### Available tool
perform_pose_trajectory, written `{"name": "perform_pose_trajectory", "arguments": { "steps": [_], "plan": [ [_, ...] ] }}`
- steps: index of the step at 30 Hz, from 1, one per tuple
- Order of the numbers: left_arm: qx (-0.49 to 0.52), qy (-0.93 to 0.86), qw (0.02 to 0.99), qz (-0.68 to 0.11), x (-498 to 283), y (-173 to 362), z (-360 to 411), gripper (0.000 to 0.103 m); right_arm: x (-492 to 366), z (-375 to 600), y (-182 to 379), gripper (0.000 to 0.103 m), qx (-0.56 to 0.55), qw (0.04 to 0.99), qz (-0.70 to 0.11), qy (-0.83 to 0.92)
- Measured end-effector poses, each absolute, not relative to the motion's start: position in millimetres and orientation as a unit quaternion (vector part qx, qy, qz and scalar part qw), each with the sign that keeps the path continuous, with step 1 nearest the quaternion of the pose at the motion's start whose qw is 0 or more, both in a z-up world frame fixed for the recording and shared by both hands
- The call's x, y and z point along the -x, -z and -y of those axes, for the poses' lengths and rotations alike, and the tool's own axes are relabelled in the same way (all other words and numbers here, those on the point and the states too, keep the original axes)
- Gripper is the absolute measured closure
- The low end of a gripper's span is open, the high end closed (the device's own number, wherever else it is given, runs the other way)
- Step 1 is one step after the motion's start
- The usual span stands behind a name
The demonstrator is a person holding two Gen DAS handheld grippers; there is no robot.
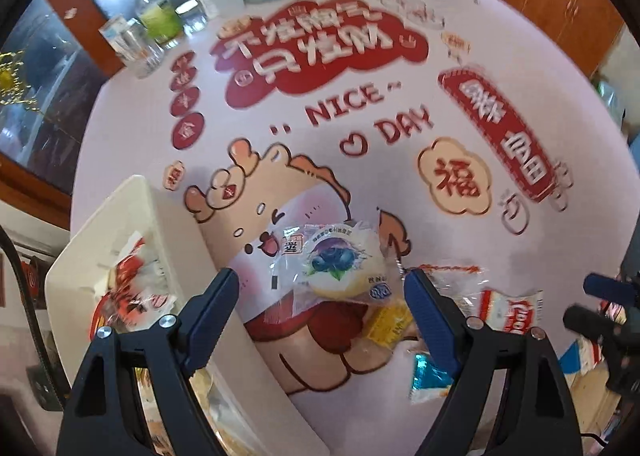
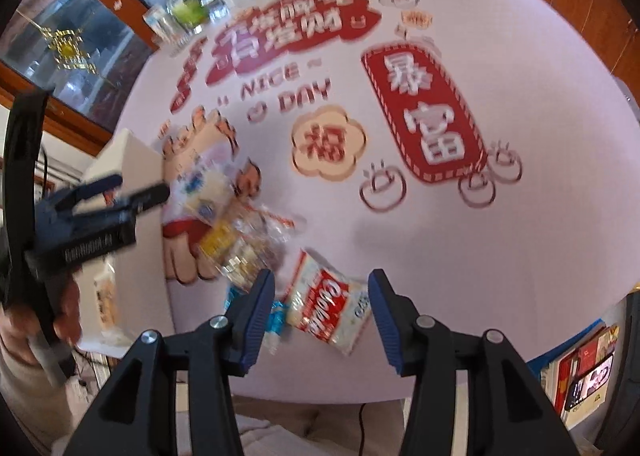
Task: Organize snacks
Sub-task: 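Grasp the blueberry cake packet with the left tool while the right tool grasps the Coolie cookie bag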
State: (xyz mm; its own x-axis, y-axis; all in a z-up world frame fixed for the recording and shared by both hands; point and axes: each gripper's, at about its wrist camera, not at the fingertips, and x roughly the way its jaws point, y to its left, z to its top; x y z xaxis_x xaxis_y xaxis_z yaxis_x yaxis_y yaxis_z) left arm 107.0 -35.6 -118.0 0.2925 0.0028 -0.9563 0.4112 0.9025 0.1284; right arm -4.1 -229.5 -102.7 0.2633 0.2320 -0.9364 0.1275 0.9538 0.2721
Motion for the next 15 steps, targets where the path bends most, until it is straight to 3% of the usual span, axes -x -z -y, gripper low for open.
{"name": "perform_pose_trajectory", "arguments": {
  "steps": [8, 15],
  "plan": [
    [-0.17, 0.133, 0.737, -0.64, -133, 165, 39, 0.019, 11, 223, 146, 0.053, -0.12, 0.76, -0.634, -0.084],
    [-0.15, 0.132, 0.715, -0.67, -147, 186, 38, 0.019, 25, 196, 142, 0.05, 0.048, 0.784, -0.588, -0.193]
  ]
}}
